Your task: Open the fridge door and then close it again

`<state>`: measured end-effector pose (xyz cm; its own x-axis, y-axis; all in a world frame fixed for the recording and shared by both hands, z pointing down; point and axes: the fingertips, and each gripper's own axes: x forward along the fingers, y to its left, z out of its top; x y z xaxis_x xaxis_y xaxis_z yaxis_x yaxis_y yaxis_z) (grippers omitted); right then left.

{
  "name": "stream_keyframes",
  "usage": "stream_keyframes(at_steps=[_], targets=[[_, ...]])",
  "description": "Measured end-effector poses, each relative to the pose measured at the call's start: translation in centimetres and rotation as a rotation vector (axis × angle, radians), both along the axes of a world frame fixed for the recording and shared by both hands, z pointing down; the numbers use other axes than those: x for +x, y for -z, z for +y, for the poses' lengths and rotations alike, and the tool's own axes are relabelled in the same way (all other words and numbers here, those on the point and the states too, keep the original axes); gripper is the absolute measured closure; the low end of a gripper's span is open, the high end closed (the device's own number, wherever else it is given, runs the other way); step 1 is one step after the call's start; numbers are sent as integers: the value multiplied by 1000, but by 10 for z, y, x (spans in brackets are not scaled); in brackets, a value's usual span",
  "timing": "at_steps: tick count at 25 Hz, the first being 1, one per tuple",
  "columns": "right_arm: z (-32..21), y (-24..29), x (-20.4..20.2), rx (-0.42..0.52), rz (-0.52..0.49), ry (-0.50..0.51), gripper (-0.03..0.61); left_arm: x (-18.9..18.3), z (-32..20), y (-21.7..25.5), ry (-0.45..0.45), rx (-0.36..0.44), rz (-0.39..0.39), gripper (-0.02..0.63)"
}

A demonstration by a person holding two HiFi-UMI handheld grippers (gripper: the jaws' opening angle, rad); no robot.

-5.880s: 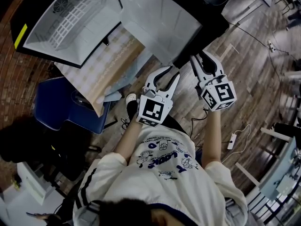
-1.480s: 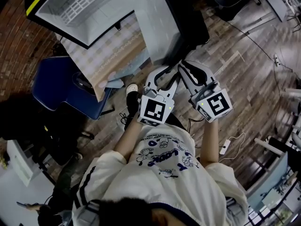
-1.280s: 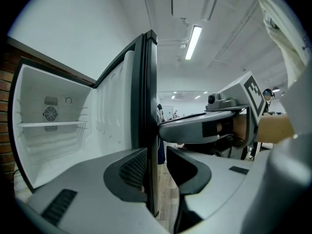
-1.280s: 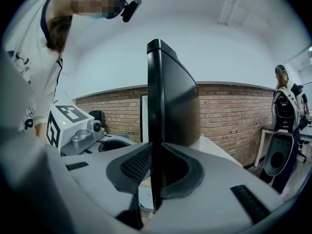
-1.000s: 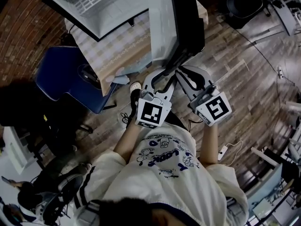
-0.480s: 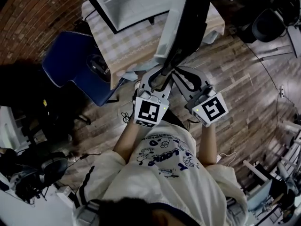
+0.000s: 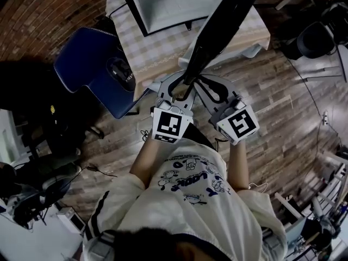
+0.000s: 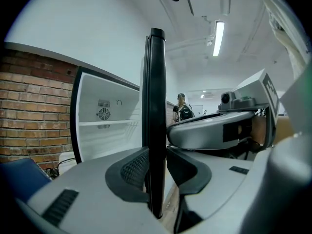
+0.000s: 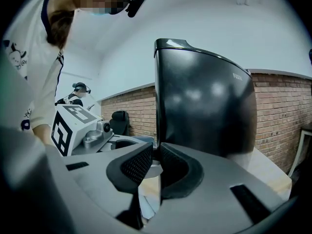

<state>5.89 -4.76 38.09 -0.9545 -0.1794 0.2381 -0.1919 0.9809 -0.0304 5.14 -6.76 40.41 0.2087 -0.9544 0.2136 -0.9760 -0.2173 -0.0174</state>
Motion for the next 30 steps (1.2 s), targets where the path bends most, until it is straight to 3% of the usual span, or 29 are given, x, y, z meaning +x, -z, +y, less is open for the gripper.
stream_keyframes(at_steps=[13,30], targets=[[-4,0,-39,-3,-10,58,512,-40,-6,-2,49,-1,7,492],[-29,3,-70,-8,-20,39,512,-90,-20,-1,74,-4,12,485]])
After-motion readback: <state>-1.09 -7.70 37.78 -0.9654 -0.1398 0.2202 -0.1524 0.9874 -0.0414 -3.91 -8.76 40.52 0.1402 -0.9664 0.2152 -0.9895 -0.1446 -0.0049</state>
